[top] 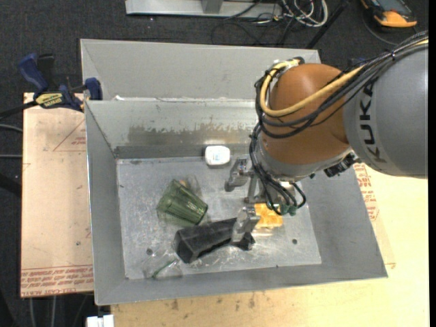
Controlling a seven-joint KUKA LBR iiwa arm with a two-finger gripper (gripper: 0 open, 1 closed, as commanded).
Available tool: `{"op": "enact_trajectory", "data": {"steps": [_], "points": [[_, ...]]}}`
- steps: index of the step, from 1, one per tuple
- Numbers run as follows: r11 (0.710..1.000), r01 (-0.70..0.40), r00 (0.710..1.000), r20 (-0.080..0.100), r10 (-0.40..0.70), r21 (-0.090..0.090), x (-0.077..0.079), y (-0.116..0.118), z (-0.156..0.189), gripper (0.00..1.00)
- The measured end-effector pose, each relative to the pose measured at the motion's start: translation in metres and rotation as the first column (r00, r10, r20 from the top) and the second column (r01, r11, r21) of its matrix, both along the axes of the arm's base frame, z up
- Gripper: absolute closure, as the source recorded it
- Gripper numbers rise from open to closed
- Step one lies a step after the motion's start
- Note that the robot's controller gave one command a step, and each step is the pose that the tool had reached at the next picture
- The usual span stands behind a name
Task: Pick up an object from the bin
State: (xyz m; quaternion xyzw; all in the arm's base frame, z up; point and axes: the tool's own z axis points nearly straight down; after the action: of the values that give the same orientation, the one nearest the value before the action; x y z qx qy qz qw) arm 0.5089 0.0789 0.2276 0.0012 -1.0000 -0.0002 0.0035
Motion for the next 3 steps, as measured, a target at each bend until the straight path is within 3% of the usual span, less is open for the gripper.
{"op": "enact_trajectory", "data": {"steps": [1,2,3], "points": [[1.0,0.002,1.0,0.007,-0.002,0.001,0.002,0.0,0.003,0.0],[0.994,0.105,0.994,-0.012,-0.105,0.004,-0.009,-0.019,-0.115,1.0],[0.994,0.106,0.994,-0.011,-0.106,0.004,-0.009,-0.019,-0.115,1.0]]}}
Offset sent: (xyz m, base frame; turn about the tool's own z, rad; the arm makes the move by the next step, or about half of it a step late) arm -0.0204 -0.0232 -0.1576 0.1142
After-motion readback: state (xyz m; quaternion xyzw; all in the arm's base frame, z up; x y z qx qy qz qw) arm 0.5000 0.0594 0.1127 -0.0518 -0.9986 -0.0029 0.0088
